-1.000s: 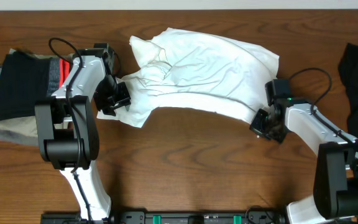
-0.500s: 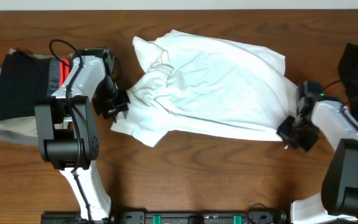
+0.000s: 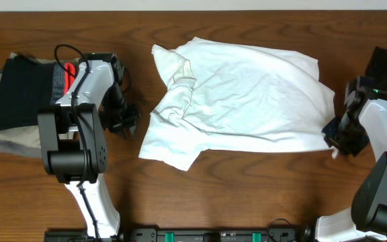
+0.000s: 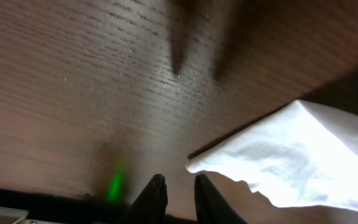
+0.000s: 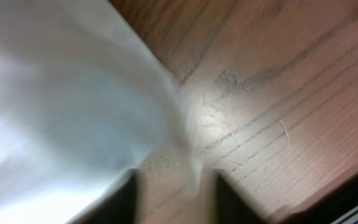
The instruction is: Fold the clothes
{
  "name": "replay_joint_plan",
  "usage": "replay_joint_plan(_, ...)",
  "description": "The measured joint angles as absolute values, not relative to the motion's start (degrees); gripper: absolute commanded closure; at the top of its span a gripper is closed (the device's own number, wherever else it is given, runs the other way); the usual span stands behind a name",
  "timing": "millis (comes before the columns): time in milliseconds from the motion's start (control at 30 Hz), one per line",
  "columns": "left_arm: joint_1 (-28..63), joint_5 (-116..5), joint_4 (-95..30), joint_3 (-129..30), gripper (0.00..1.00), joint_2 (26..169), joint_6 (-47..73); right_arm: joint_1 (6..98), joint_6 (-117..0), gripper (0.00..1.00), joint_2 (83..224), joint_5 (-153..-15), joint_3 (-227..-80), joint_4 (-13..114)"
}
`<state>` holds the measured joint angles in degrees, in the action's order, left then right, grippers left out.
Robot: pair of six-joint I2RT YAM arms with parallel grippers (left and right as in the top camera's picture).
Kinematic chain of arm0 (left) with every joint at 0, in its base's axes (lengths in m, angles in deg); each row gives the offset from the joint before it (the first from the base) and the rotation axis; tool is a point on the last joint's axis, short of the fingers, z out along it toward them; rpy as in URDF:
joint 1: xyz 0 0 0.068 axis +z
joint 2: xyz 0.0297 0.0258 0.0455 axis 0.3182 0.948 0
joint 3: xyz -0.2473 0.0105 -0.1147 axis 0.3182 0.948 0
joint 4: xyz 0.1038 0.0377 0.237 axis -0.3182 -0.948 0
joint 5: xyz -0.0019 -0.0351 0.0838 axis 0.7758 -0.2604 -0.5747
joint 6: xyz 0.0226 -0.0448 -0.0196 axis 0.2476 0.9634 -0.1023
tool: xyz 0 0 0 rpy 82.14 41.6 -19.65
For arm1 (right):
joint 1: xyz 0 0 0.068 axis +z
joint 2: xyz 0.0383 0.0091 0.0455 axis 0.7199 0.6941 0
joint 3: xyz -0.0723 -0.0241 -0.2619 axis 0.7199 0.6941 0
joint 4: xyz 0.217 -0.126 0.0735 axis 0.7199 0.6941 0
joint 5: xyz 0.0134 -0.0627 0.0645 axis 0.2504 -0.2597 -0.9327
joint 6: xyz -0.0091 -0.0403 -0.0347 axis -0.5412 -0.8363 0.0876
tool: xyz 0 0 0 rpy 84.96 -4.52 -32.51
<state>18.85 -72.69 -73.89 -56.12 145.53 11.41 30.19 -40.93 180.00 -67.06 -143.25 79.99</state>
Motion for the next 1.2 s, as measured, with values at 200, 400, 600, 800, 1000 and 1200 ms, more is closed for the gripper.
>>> replay_joint_plan(200,16.69,-72.71,-74.11,-56.12,0.84,144.02,11.41,30.15,-43.51,0.36,180.00,-67.15,-143.97,81.32)
replay_joint_plan(400,11.18,-72.69,-73.28,-56.08,0.92,136.94,11.56,30.15,-46.33,0.46,180.00,-70.12,-149.24,81.06)
replay_joint_plan(600,5.45,-72.67,-72.95,-54.68,0.94,136.00,11.58,30.15,-50.26,0.58,179.97,-75.02,-152.08,79.12)
replay_joint_plan(800,2.48,-72.25,-69.28,-48.82,0.94,136.00,11.69,30.15,-52.89,0.61,179.97,-78.10,-152.08,77.76)
replay_joint_plan(1000,2.55,-71.27,-62.64,-45.13,0.94,136.02,11.84,30.15,-53.65,0.64,179.97,-79.76,-152.08,76.25)
replay_joint_plan(1200,2.55,-71.09,-57.22,-42.86,0.94,136.13,13.07,30.15,-53.70,0.64,179.97,-81.16,-152.08,75.49)
